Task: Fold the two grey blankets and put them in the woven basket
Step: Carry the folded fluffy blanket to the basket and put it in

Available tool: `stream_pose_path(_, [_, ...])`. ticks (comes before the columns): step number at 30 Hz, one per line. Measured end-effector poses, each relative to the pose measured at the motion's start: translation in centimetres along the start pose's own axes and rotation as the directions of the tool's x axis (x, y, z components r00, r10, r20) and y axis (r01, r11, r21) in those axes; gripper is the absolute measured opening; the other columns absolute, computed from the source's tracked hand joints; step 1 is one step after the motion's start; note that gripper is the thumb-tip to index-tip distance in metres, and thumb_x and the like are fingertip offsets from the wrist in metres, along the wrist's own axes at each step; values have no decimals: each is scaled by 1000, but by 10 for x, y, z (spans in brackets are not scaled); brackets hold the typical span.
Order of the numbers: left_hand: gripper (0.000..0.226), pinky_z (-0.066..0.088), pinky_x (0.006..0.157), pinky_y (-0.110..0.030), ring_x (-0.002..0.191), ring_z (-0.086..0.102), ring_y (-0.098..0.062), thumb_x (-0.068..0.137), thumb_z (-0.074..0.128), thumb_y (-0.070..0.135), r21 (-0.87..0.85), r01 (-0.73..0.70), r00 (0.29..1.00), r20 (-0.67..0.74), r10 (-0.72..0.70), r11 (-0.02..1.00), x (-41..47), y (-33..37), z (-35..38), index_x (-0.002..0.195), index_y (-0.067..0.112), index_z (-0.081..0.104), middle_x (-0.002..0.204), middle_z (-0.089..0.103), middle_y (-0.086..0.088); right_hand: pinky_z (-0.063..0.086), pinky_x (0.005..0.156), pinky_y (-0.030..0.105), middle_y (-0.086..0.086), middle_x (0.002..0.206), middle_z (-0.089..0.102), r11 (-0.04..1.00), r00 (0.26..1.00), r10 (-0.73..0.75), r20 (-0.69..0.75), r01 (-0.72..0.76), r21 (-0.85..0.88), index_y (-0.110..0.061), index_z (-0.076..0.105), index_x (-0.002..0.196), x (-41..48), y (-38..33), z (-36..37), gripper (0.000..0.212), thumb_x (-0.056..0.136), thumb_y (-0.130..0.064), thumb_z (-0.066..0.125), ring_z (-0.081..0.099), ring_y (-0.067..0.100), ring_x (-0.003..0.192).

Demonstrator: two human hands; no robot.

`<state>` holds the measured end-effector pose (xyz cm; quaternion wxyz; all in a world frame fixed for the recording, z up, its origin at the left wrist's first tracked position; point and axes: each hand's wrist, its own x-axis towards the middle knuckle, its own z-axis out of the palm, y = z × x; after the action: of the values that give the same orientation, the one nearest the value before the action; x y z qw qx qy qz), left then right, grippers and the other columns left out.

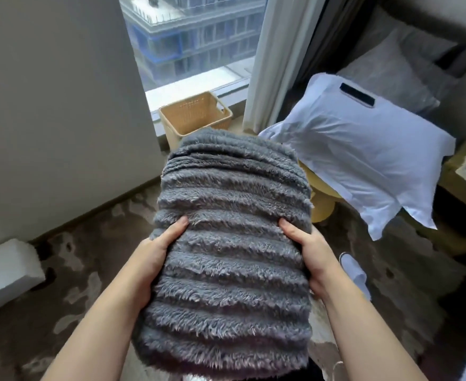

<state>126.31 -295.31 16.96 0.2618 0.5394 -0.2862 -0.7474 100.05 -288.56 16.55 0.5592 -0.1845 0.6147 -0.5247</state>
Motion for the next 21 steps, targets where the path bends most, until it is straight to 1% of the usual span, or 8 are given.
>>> stream_pose_path(2, [72, 53, 88, -52, 93, 71, -35, 41, 87, 59, 5, 20, 997, 70, -20, 1000, 42, 28, 7, 103, 27, 73, 103, 73, -14, 48, 99, 51, 3, 121, 68, 1000, 998, -6, -62, 6, -2, -26, 53, 130, 37, -16, 0, 104, 37, -54, 91, 65, 26, 109])
stream_pose_path(5, [72, 49, 93, -53, 95, 70, -34, 40, 87, 60, 26, 27, 996, 85, -29, 999, 109, 71, 24, 103, 28, 72, 104, 73, -12, 37, 109, 48, -2, 139, 54, 999, 992, -28, -125, 23, -35, -28, 38, 144, 105, -42, 2, 129, 30, -63, 87, 52, 22, 125])
stream_pose_path(8, [69, 49, 94, -53, 97, 70, -33, 45, 87, 58, 30, 25, 997, 74, -27, 999, 180, 120, 39, 105, 30, 71, 107, 72, -11, 34, 112, 48, -4, 147, 44, 998, 992, -28, -122, 22, -50, -30, 31, 148, 189, -74, 11, 134, 30, -64, 86, 45, 21, 132])
stream_pose_path(10, [67, 49, 94, -53, 97, 70, -33, 48, 87, 58, 5, 17, 998, 56, -17, 1000, 229, 157, 48, 107, 31, 70, 108, 72, -11, 37, 109, 48, -4, 143, 48, 999, 995, -41, -96, 38, -40, -31, 34, 146, 254, -104, 23, 125, 36, -59, 86, 50, 20, 128])
stream_pose_path(11, [67, 49, 94, -53, 97, 70, -33, 49, 86, 58, -13, 7, 1000, 26, -7, 1000, 252, 178, 51, 108, 31, 70, 108, 72, -11, 42, 106, 48, -2, 137, 56, 999, 998, -24, -62, 22, -31, -29, 42, 142, 286, -121, 32, 114, 40, -55, 86, 56, 20, 122])
stream_pose_path(15, [65, 52, 91, -51, 95, 70, -31, 50, 86, 57, -65, -31, 999, -34, 28, 997, 309, 259, 54, 106, 29, 71, 106, 73, -10, 58, 81, 39, 0, 108, 73, 997, 993, 73, 96, -70, -31, -22, 65, 118, 384, -188, 76, 70, 53, -41, 79, 71, 20, 96])
stream_pose_path(19, [76, 54, 86, -50, 92, 71, -32, 44, 87, 59, -123, -23, 990, -142, 5, 992, 350, 320, 31, 108, 22, 71, 103, 74, -12, 56, 81, 47, 13, 111, 71, 991, 959, 134, 249, -132, -25, -19, 65, 118, 458, -239, 134, 66, 56, -35, 82, 69, 34, 100])
stream_pose_path(21, [75, 54, 87, -49, 93, 71, -33, 44, 87, 59, -165, -19, 987, -159, -7, 986, 382, 350, 17, 107, 21, 73, 103, 73, -13, 53, 88, 50, 13, 112, 71, 990, 946, 140, 293, -133, -44, -19, 65, 119, 505, -262, 165, 65, 58, -35, 82, 68, 34, 102])
